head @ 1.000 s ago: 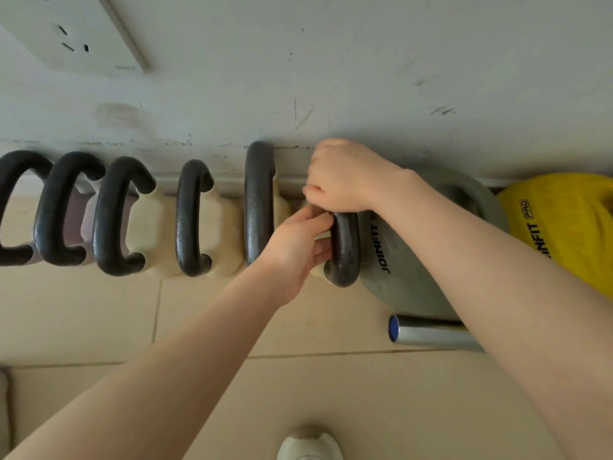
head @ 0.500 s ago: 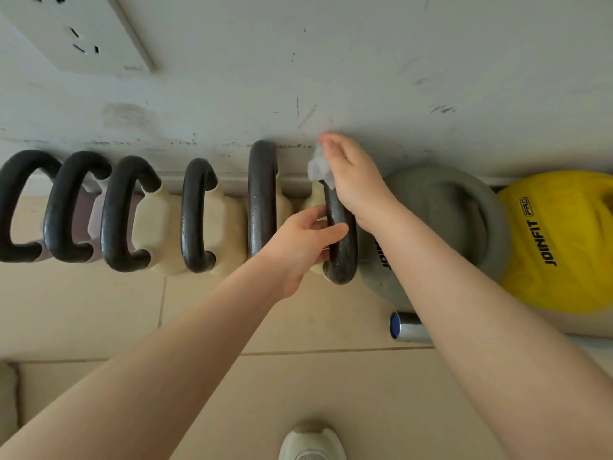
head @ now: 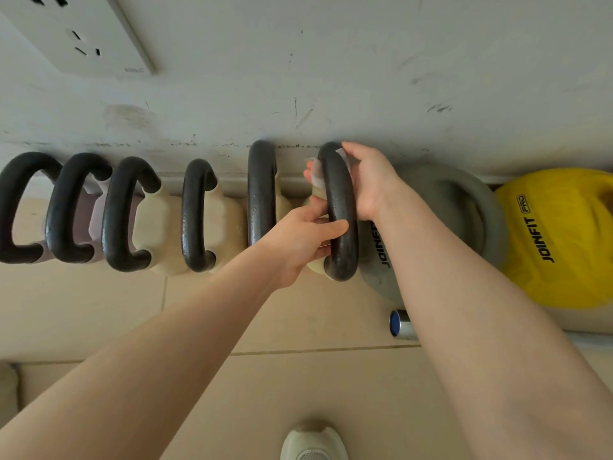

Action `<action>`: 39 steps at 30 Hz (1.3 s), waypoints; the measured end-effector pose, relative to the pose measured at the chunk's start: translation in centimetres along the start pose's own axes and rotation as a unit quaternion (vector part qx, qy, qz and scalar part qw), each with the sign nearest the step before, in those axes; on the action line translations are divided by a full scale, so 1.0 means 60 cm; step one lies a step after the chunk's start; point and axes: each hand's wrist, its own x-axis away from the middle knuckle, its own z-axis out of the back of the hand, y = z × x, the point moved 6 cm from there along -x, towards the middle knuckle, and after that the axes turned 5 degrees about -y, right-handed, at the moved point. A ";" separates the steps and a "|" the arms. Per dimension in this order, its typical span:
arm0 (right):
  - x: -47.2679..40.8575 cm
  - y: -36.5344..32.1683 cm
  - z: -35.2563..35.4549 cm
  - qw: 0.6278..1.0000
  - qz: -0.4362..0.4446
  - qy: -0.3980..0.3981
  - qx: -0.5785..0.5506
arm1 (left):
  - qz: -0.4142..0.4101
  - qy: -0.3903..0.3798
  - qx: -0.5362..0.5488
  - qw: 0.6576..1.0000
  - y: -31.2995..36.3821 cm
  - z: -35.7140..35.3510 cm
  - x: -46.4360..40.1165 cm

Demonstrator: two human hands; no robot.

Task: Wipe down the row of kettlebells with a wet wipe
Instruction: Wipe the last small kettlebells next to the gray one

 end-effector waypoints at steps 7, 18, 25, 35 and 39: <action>0.010 0.011 0.000 1.000 -0.007 -0.015 0.008 | -0.004 0.020 -0.010 1.000 -0.004 0.000 -0.001; -0.011 0.002 0.033 0.996 -0.006 0.066 -0.065 | -0.001 0.022 -0.025 0.999 -0.005 0.000 -0.001; -0.020 -0.024 0.026 0.978 -0.014 0.147 0.149 | 0.005 0.037 -0.052 0.998 -0.003 -0.001 0.001; 0.066 0.005 0.006 0.866 0.119 0.140 0.465 | 0.056 0.091 -0.007 0.994 -0.010 0.001 0.009; 0.105 0.046 -0.003 0.745 0.228 0.172 0.603 | 0.049 0.097 -0.004 0.994 -0.007 -0.003 0.026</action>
